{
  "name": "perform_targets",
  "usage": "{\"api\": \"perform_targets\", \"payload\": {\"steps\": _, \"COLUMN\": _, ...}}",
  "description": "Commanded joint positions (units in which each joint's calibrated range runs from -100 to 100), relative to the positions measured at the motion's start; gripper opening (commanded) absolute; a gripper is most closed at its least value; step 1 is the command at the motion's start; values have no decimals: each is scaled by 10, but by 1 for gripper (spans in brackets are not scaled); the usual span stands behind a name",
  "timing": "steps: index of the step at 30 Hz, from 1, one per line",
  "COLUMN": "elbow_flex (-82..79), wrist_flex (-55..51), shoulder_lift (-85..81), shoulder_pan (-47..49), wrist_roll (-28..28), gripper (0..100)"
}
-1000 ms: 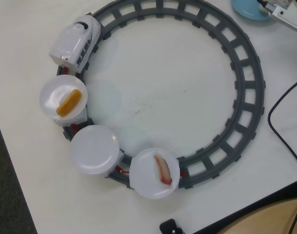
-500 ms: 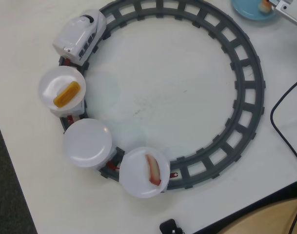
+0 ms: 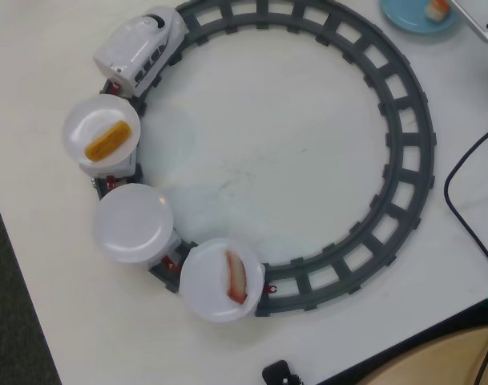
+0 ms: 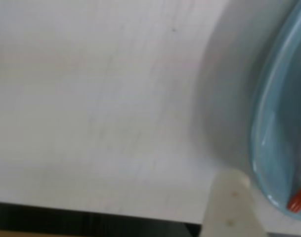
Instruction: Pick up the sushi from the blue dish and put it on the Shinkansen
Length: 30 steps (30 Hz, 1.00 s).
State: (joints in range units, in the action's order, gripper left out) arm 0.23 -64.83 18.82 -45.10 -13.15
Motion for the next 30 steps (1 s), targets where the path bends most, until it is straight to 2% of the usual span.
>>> {"api": "perform_targets", "payload": {"steps": 1, "elbow_flex": 26, "wrist_flex": 15, "shoulder_lift": 8, "shoulder_pan": 4, "wrist_roll": 1, "gripper": 52}}
{"api": "perform_targets", "payload": {"steps": 11, "elbow_flex": 27, "wrist_flex": 56, "shoulder_lift": 49, "shoulder_pan": 21, "wrist_roll": -4, "gripper": 52}}
{"api": "perform_targets", "payload": {"steps": 18, "elbow_flex": 27, "wrist_flex": 54, "shoulder_lift": 43, "shoulder_pan": 18, "wrist_roll": -5, "gripper": 40}}
{"api": "perform_targets", "payload": {"steps": 26, "elbow_flex": 26, "wrist_flex": 53, "shoulder_lift": 49, "shoulder_pan": 21, "wrist_roll": -5, "gripper": 33}}
{"api": "perform_targets", "payload": {"steps": 30, "elbow_flex": 26, "wrist_flex": 53, "shoulder_lift": 49, "shoulder_pan": 21, "wrist_roll": -5, "gripper": 26}}
